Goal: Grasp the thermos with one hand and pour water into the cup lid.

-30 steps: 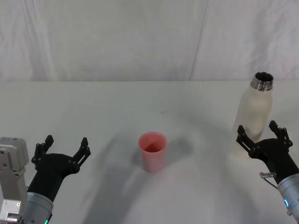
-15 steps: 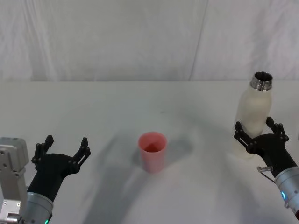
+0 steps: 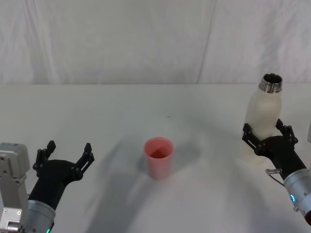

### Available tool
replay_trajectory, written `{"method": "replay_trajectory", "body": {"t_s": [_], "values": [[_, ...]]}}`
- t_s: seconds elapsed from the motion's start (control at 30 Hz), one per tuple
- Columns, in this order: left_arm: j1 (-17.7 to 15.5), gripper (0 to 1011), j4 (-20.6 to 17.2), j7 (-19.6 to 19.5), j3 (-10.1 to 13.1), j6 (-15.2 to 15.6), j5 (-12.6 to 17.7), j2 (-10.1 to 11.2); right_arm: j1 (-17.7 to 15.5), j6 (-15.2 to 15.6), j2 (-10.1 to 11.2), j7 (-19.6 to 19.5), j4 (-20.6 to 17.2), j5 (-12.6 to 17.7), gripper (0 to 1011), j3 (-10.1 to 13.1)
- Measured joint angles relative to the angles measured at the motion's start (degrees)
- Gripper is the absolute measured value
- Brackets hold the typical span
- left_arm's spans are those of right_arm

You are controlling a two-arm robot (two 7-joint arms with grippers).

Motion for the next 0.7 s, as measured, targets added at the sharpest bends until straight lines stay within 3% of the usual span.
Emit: {"method": "replay_trajectory", "body": {"t_s": [0.7], "values": [[0.00,1001,0.00,0.00,0.00,0.00,0.00,0.00,2.55,0.39,0.46,0.33,2.42,0.00,1001,-0.54]]}}
